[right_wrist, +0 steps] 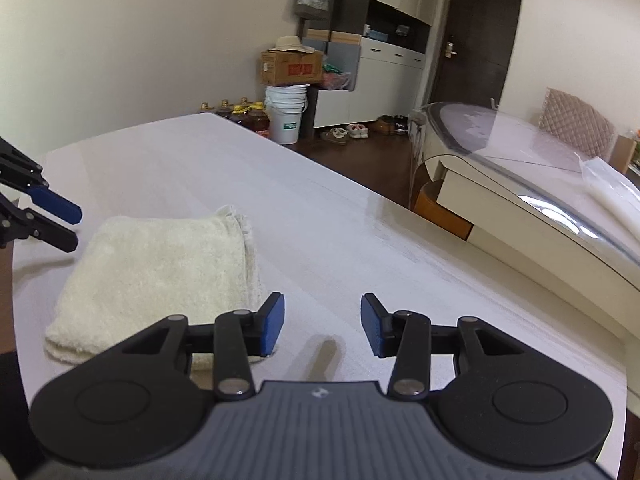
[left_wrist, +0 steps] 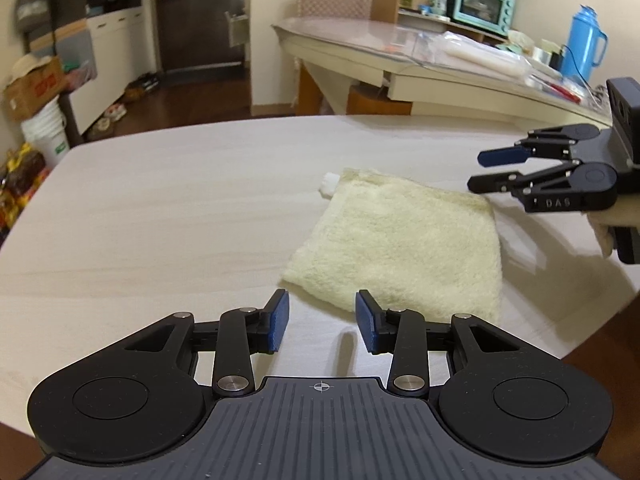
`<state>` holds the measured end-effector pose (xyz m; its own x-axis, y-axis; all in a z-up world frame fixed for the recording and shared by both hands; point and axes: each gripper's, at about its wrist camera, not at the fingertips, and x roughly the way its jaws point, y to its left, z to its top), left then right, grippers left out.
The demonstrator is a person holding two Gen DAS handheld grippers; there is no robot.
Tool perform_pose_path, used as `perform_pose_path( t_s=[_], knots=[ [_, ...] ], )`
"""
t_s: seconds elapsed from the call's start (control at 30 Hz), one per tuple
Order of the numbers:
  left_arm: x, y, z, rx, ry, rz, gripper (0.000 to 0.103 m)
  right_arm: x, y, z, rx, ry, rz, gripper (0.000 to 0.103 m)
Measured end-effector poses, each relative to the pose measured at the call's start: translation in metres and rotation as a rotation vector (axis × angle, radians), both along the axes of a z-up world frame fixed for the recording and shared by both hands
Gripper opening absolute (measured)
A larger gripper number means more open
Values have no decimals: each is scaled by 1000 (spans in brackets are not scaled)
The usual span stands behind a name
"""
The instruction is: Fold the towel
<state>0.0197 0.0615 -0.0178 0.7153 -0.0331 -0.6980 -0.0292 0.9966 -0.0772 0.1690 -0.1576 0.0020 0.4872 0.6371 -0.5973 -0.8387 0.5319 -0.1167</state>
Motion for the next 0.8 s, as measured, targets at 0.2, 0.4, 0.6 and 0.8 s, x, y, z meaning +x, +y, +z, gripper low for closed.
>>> perform_pose_path(
  t_s=[0.2,0.4,0.6,0.8],
  knots=[
    [6,-4,-6,-3,4,4,41,-4,-2,-7,-8,15,52,46],
    [16,-2,-6,49,4,-21,45,-14,-6,-8,-1,21,45,46],
    [29,6,-2,135,4,-86,45,-40,-9,-9,3,37,12,46],
    [54,16,-1,216,9,-163,45,-79,-9,-10,34,36,-54,46]
  ],
)
